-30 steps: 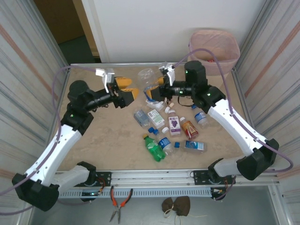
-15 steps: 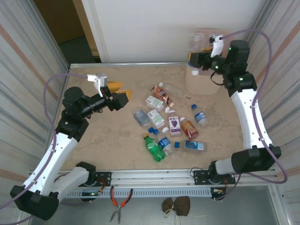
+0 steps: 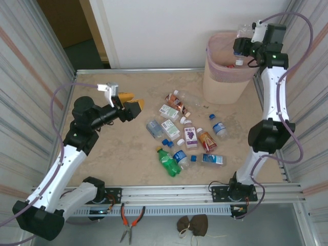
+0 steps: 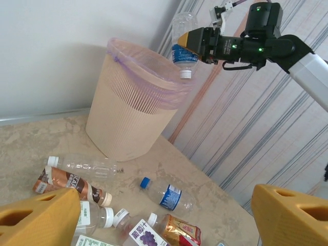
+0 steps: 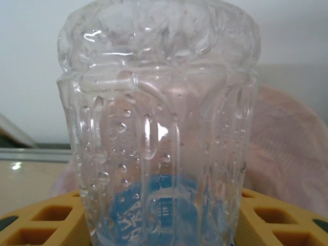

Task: Put the plastic bottles in the bin

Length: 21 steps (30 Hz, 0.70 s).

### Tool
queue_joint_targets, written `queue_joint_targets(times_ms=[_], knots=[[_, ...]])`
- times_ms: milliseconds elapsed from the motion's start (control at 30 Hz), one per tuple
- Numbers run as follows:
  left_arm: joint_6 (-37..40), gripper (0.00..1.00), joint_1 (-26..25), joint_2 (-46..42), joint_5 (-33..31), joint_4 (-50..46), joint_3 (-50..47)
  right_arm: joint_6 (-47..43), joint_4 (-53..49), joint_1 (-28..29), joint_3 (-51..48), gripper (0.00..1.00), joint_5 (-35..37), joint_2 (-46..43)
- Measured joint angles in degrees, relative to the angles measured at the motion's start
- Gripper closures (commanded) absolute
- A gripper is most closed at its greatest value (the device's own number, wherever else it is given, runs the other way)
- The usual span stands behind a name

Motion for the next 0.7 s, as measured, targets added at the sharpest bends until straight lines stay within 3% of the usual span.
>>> queue_joint_targets(times_ms=[233, 600, 700], knots=[[-0.3, 0.14, 0.0, 0.0, -0.5, -0.1, 0.0, -2.9, -10.2, 0.0, 13.8, 0.46, 6.2, 11.2], [-0.3, 0.14, 0.0, 2.4, -1.3, -0.9, -0.1, -5.2, -19.5, 0.6, 15.2, 0.45, 14.7, 16.1], [-0.3, 0.15, 0.0, 3.7, -1.3, -1.9, 0.0, -5.4, -19.8, 0.9, 15.6, 0.39, 16.2, 16.2]])
